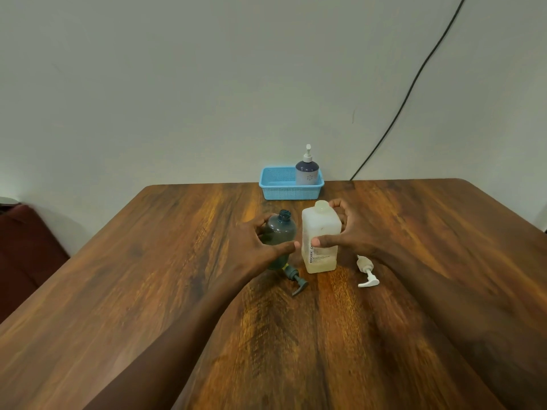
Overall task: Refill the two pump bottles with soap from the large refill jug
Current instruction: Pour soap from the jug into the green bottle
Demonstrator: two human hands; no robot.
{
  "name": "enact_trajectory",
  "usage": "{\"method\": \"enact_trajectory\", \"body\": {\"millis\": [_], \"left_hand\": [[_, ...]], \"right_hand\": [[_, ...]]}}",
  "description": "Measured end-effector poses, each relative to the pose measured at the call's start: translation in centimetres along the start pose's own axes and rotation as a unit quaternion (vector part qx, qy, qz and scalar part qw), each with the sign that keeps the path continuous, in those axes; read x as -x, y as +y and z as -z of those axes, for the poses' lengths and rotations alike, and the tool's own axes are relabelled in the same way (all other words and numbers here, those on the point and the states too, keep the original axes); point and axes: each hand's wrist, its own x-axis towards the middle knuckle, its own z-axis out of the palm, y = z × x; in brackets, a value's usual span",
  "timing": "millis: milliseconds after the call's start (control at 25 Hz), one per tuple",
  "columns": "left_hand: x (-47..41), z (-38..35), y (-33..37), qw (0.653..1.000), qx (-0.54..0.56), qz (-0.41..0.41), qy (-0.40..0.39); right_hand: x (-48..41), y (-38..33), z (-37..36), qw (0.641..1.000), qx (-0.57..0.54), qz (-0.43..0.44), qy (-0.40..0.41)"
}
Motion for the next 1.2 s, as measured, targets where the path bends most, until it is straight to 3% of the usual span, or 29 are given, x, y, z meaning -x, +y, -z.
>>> {"method": "enact_trajectory", "body": {"millis": [120, 280, 640, 1200], "left_hand": [[0.3, 0.4, 0.1, 1.0, -0.016, -0.006, 0.012], [0.4, 1.0, 0.1, 0.999, -0.024, -0.023, 0.034], [0.6, 1.2, 0.5, 0.997, -0.042, -0.049, 0.05], [0.6, 1.4, 0.5, 0.995, -0.042, -0.07, 0.052]], "right_hand": [[0.3, -1.2, -1.2, 0.989, 0.094, 0.072, 0.09], [0.5, -3.1, -1.2, 0.937, 0.23, 0.167, 0.203], [1.2, -5.7, -1.1, 0.832, 0.393, 0.299, 0.253], [0.2, -6.1, -0.9, 0.783, 0.486, 0.304, 0.242]]}}
